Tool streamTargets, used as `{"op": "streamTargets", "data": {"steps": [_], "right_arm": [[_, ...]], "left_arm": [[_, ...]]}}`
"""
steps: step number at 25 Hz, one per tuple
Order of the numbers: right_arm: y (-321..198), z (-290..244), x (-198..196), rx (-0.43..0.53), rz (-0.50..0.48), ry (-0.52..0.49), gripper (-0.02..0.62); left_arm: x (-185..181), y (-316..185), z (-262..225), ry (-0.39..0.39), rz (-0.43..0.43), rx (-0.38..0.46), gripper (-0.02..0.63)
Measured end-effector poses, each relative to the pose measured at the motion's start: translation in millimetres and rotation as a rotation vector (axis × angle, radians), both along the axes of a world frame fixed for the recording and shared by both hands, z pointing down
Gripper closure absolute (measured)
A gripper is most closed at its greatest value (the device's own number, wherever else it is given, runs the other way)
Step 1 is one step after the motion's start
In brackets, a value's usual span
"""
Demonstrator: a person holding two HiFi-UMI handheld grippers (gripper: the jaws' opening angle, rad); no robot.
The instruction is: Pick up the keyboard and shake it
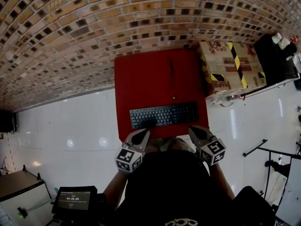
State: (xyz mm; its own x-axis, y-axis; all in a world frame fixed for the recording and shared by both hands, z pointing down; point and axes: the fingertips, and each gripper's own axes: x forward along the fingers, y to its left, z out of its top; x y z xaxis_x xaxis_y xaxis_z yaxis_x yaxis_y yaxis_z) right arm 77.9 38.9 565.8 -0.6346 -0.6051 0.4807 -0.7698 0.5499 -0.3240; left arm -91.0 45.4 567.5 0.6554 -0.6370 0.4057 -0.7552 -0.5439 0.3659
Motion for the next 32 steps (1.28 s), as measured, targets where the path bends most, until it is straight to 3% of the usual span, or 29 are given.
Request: {"op": "streamTargets", "data": {"steps": [9,18,27,32], "right_arm": [[-0.9,13.8,-10.9,-0.032,-0.038,0.026,0.603],[-25.6,20.4,23.6,-0.055,-0.021,0.025,0.603],[-37.4,30.1,30.6,-0.072,-0.051,0.023,0.603],[-34.9,58.0,39.2,-0.147,-0.076,0.044,0.603]], "left_arm": [[-14.5,-13.6,10.3,0.014,-0.033,-0.032,0.591],[1.8,-21.6,15.0,-0.013,-0.064,-0.059,0.591],[11.2,-32.4,20.0,-0.044,-0.066,-0.07,0.591],[-1.2,-31.2,49.1,-0.076,-0.089,-0.143,0.591]]}}
